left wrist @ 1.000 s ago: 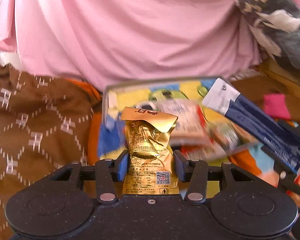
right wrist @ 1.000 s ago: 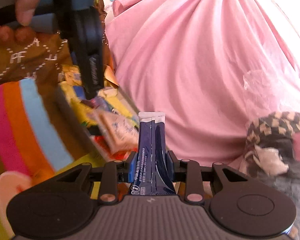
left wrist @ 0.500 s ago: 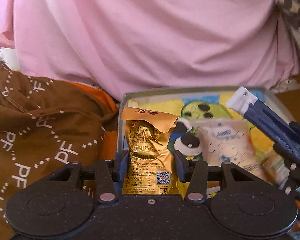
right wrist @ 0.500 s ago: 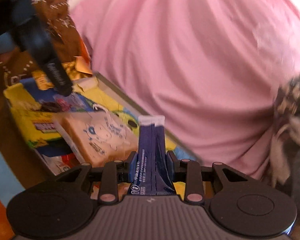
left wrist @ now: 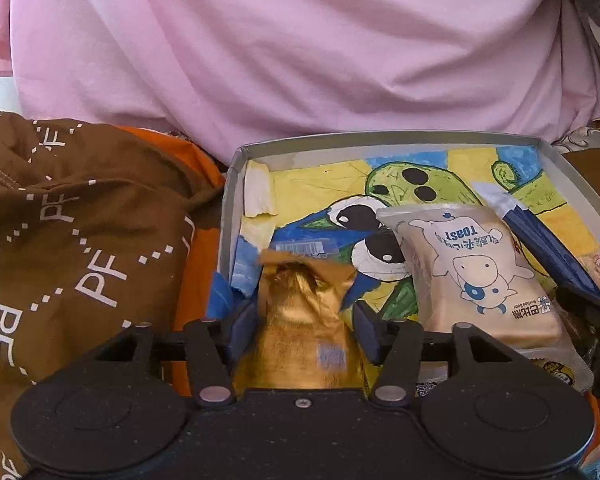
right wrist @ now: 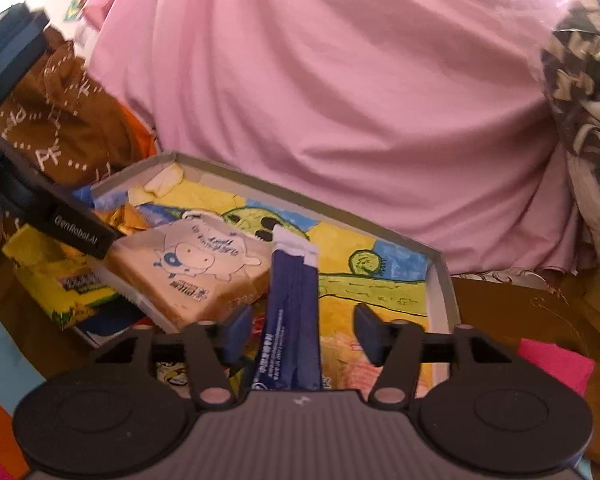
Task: Organize snacks
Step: 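Open both tools to release the packets inside the tray, then withdraw both tools from the tray back over the mandarin and candy packet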
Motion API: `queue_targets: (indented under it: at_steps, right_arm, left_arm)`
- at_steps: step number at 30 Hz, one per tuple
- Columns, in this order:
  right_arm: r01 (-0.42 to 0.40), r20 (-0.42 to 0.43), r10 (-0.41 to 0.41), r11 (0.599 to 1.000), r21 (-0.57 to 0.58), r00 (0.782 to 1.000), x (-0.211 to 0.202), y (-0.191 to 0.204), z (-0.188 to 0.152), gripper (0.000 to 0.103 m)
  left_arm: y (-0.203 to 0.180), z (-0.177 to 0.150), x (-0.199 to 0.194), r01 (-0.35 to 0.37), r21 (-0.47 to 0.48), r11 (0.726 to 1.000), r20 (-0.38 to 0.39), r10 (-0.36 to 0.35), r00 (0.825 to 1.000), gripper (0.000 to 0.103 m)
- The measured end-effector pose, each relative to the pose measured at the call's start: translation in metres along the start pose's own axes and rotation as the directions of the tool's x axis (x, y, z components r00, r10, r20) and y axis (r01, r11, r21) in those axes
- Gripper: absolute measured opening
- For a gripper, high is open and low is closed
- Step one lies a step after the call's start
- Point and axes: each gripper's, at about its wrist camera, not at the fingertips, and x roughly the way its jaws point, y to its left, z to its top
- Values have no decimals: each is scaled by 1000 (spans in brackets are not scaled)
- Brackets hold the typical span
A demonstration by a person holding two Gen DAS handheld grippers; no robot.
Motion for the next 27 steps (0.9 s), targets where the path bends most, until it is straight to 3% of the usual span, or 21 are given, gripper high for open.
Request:
queue_targets:
  at_steps: [3,11,27]
  right_arm:
    - [1,18,-2,1000,22,1000,-9,-5,2,83]
    - [16,91,-20,999,47,996,-43,-14,18,102]
    - [22,187,-46,992,128,981,-149,-29,19,103]
  left_arm:
    - [-1,0,-6,-5,-5,1000,0,5,1000,70]
    - [-3,1,-45,30,-95,995,77,-22,997,87]
    - [-20,-19,-156,164,-189,968,190,-128,973,97]
